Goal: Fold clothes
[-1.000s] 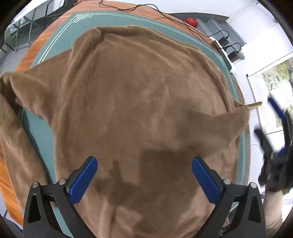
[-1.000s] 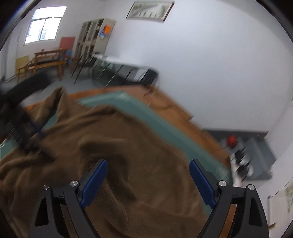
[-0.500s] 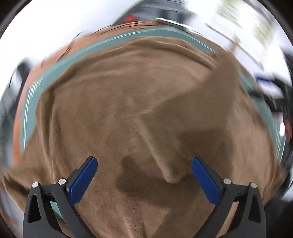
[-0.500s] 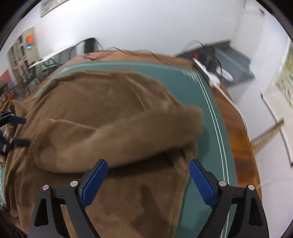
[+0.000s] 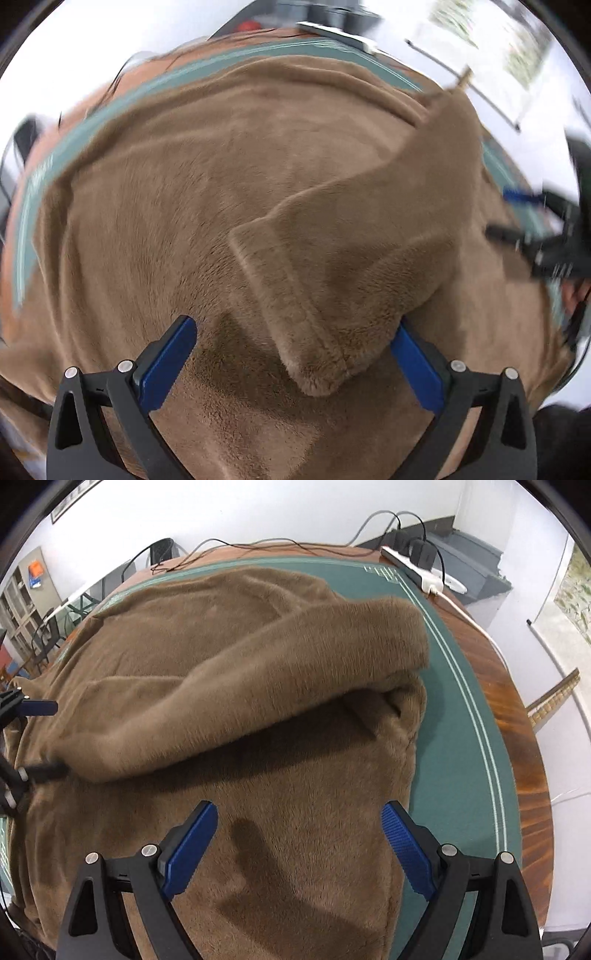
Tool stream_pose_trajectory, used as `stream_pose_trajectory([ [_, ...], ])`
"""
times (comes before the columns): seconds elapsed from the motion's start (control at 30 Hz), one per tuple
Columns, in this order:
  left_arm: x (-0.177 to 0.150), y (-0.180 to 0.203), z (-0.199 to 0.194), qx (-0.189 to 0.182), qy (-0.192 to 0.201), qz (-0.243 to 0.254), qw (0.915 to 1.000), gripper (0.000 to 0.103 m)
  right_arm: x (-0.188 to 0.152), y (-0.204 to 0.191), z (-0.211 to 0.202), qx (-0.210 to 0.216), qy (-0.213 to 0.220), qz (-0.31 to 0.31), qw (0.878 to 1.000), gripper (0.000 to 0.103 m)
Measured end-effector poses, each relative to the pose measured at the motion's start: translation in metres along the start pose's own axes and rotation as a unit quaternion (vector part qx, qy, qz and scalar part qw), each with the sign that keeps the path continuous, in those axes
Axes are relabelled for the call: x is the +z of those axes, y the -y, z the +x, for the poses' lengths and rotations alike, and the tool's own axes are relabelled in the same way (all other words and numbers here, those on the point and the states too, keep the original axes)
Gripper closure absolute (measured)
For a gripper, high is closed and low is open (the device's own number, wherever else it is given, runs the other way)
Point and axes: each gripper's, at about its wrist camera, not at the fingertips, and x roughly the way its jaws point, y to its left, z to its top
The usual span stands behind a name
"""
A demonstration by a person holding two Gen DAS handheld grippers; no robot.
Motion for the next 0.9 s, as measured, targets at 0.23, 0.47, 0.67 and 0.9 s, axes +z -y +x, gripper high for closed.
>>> stream_pose_trajectory([
  [0.23,0.01,-0.006,0.002,0.011,0.016,-0.02,0.9996,0.0,-0.007,-0.001,0.014,-0.007,-0.01,0.006,1.0,0.011],
  [0.47,0.017,-0.012,0.012,-0.031,0.001,-0.059,0.9978,0.0,-0.01,-0.001,0.016,-0.007,-0.003,0.005,1.0,0.007],
  [0.67,0.019,-0.025,0.018,-0.087,-0.01,-0.116,0.9894,0.0,-0.013,-0.004,0.018,-0.012,0.009,0.004,1.0,0.001],
  [0.9,0.017,-0.036,0.015,-0.177,-0.016,-0.179,0.9675,0.04,-0.017,-0.007,0.019,-0.012,0.025,0.005,1.0,0.001],
])
